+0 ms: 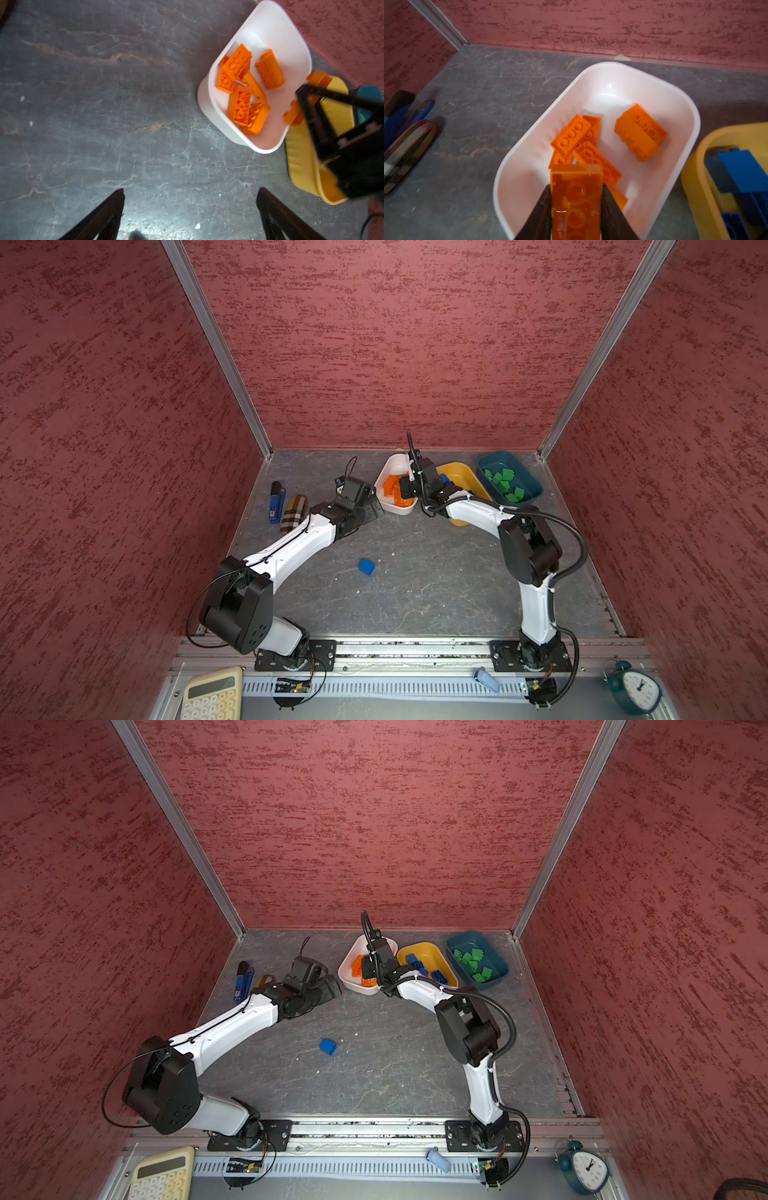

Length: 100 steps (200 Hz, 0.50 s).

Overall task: Sort the legos into containers by color
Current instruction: 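Carry the orange brick into the white tub with right while left lowers to blue brick, then grasp the last blue brick with left while right withdraws from the white tub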

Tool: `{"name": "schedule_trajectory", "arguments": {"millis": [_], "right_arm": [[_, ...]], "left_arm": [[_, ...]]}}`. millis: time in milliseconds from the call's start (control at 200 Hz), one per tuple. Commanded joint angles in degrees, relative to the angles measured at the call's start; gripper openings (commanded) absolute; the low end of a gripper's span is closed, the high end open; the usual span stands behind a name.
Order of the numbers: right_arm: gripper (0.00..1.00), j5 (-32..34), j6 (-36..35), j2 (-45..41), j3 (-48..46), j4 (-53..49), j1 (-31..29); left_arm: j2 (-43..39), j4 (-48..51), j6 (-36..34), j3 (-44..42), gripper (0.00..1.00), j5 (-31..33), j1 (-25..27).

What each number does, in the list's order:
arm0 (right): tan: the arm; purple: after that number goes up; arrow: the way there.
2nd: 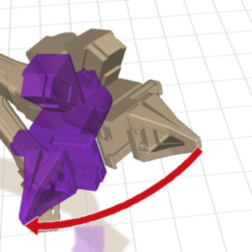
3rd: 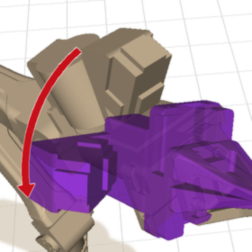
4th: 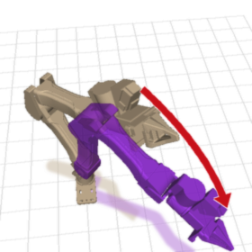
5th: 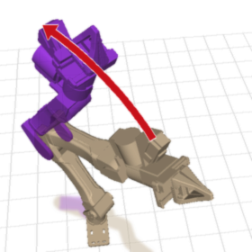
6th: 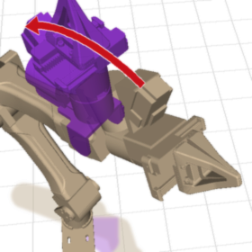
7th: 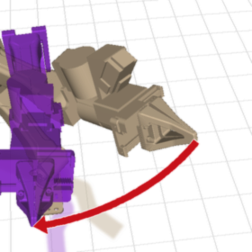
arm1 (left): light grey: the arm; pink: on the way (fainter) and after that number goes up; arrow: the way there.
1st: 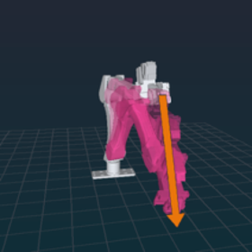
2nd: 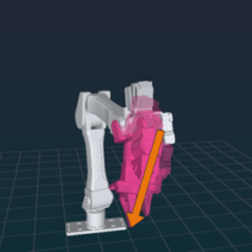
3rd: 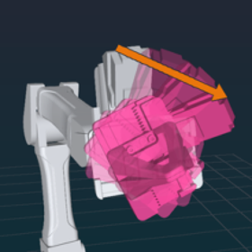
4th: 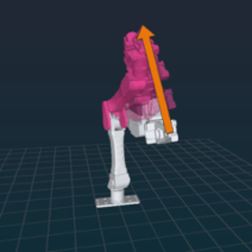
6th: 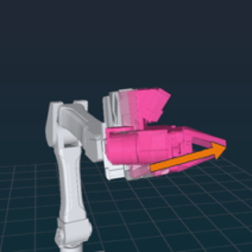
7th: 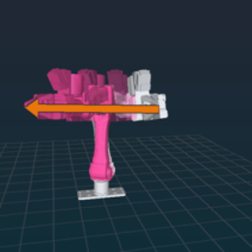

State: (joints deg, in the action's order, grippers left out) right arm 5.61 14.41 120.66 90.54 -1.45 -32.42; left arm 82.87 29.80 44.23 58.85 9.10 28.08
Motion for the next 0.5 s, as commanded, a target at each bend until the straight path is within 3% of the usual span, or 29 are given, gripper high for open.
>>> {"name": "schedule_trajectory", "arguments": {"millis": [0, 160, 275, 371, 496], "right_arm": [[0.25, -0.63, -2.90, 5.66, 8.00, -0.79, 1.73], [0.31, 1.08, -4.40, 14.75, 21.06, -5.52, 3.04], [0.51, -2.20, -6.67, 18.39, 30.02, -12.43, 3.38], [0.66, -5.43, -8.89, 15.23, 28.25, -12.38, 3.20], [0.75, -6.88, -11.61, 7.11, 19.17, -9.13, 2.98]], "left_arm": [[-2.19, 6.31, 2.73, -2.27, 0.99, -0.04, 0.60], [-2.25, 10.69, 3.54, -3.91, 0.99, -2.60, 2.71], [-1.23, 12.68, 4.37, -4.10, 0.99, -3.49, 4.88], [-0.18, 14.92, 7.36, -4.09, 0.99, -3.24, 6.83], [2.09, 17.46, 11.90, -4.35, 0.99, -4.21, 8.61]]}}
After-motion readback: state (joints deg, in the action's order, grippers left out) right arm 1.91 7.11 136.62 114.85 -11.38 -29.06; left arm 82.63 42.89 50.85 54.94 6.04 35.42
